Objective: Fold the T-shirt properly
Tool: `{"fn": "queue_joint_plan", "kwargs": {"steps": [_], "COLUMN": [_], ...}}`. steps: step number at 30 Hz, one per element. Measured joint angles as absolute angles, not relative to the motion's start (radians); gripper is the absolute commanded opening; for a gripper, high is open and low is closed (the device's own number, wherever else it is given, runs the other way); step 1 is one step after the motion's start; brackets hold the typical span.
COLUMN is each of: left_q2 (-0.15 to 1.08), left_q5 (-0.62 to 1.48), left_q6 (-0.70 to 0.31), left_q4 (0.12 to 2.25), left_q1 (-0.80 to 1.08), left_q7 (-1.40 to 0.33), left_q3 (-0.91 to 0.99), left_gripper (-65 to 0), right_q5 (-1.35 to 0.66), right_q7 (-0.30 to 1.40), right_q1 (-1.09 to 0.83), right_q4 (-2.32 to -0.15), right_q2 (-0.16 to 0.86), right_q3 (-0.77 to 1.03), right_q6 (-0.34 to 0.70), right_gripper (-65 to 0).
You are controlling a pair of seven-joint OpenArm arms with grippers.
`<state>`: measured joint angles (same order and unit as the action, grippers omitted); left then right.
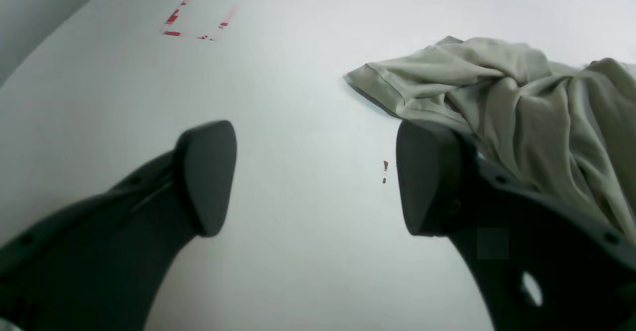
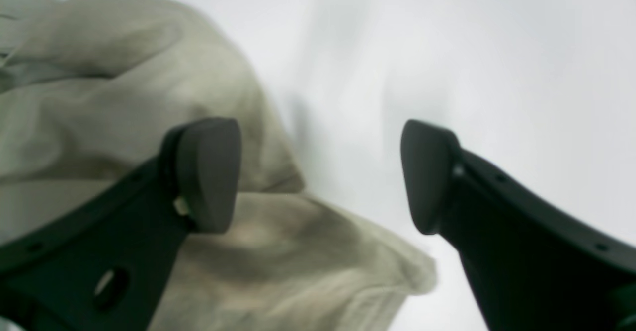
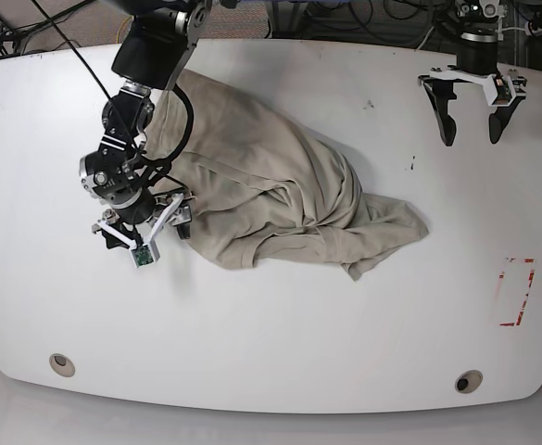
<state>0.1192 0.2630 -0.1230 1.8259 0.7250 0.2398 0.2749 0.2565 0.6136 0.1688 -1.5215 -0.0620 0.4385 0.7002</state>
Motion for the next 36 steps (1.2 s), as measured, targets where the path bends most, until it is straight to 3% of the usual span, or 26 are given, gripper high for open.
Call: {"fn": "queue_joint_plan", "kwargs": {"steps": [36], "left_q2": [0.117], "left_q5": [0.263], "left_q6": [-0.123], "left_q4": [1.825], "left_q1": [0.714], "left_q7": [0.243], "left_q3": [0.274], "left_gripper": [-17.3], "right_q5": [0.23], "right_q7": [0.579], "right_q1": [0.138], "right_q4": [-1.422], "right_q2": [-0.075], "right_q3": [0.343], "right_q6": [0.698], "right_gripper": [-17.3]}}
